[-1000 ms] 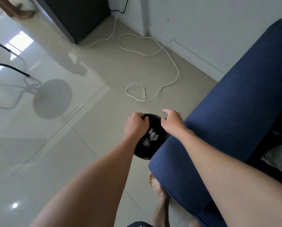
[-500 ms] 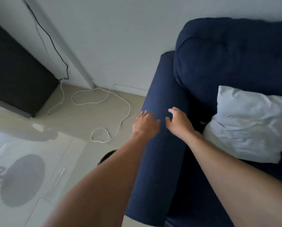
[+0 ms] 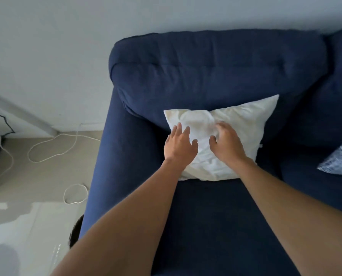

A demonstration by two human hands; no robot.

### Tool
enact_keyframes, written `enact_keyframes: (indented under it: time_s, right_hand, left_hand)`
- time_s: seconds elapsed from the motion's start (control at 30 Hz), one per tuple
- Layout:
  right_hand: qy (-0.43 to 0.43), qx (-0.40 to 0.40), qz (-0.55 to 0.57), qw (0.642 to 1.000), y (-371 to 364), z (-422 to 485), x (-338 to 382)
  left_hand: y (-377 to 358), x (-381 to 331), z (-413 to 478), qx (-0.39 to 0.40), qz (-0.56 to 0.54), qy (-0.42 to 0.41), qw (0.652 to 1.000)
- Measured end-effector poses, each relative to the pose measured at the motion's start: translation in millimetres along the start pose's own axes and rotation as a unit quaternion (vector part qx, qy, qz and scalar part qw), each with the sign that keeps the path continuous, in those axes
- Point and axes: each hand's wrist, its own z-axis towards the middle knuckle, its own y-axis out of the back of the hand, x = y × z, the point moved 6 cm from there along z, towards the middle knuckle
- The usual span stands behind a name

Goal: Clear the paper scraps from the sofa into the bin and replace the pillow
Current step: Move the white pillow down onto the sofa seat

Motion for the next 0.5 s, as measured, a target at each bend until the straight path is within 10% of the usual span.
enact_keyframes:
  time_s: [0.23,0.5]
  right_hand:
    - [0.071,-0.048,-0.040,0.995,28,47,-33]
    - [0.072,0.094,-0.210,0.971,8,65,-69]
  left_hand:
    - [-2,-51,44,-0.058,0.030,-0.025,0.998]
    - [-32,-58,56,-0.002,0.024,0.028,0.999]
